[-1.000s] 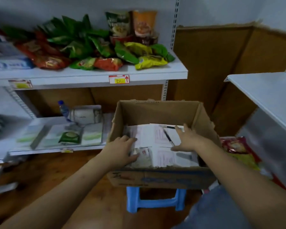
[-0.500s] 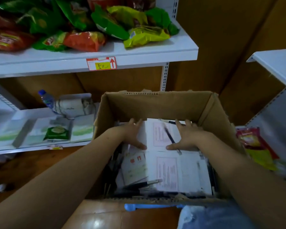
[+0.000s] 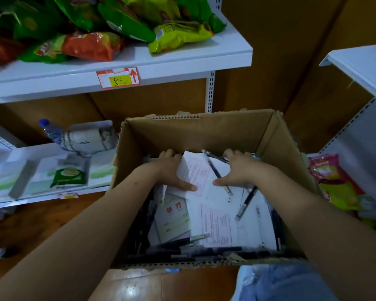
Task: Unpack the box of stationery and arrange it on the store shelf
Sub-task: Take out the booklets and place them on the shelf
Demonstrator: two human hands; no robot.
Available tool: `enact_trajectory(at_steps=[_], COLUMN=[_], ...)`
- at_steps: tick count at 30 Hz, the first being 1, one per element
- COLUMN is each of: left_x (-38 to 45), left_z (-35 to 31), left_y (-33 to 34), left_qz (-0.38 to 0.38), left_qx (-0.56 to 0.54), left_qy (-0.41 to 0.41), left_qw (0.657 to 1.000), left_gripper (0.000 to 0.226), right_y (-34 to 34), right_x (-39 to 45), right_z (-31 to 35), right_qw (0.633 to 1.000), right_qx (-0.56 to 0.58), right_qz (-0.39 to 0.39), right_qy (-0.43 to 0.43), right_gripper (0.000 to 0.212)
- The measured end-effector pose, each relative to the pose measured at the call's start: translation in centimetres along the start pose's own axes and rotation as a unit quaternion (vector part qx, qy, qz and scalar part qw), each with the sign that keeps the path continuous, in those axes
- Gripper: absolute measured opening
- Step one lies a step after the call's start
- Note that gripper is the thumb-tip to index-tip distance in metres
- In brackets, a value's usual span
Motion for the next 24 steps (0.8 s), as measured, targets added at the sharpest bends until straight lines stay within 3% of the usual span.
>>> enact_trajectory(at_steps=[3,5,7,10,15,20,24], left_x=[-0.2,-0.3,-0.3,-0.9,-2.7,-4.1,-5.6], left_z=[0.3,0.2,0.0,-0.1,-0.3,-0.2,0.4], left_y=[-0.2,-0.3,-0.4,-0.9,-2.0,-3.1,-3.7], left_qz=[-0.011,-0.044,-0.062,-0.048,-0.113,-0.030,-0.066], left_qx=[-0.018,0.029,0.040,-0.032,-0.092,-0.215,-0.237], left_qy=[0.000,-0.020,-0.023,-0.010,0.042,0.139,0.144], left_qw=[1.000,0.998,0.997,0.998,0.988,0.966,0.958], left_gripper=[0.115,0.114,0.113,0.109,0.078,0.039,0.024], right_y=[0.2,0.3,0.0,-0.3,-0.4,-1.2,-1.6], right_x=[-0.3,-0.5,-1.0,-1.6,-2.9,-4.2,-5.4], right_z=[-0.2,-0.2,0.0,0.3,0.0,-1.2,-1.5], right_qw=[0.999,0.999,0.999,0.999,0.998,0.997,0.989], right_qx=[0.021,0.006,-0.039,-0.037,0.003,0.053,0.098], right_qz=[0.036,0.040,0.010,-0.012,-0.020,-0.051,-0.058], right_qy=[-0.009,-0.015,-0.018,-0.035,-0.061,0.027,0.089], right_gripper=[0.104,0.105,0.098,0.086,0.063,0.028,0.025])
Point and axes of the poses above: each hand's wrist, its own x-axis towards the middle knuckle, its own y-axis out of the palm, z = x × y, the point moved 1 cm from there along x, towards the middle knuckle, and after that the axes turned 14 degrees about z, right-handed, at the moved point
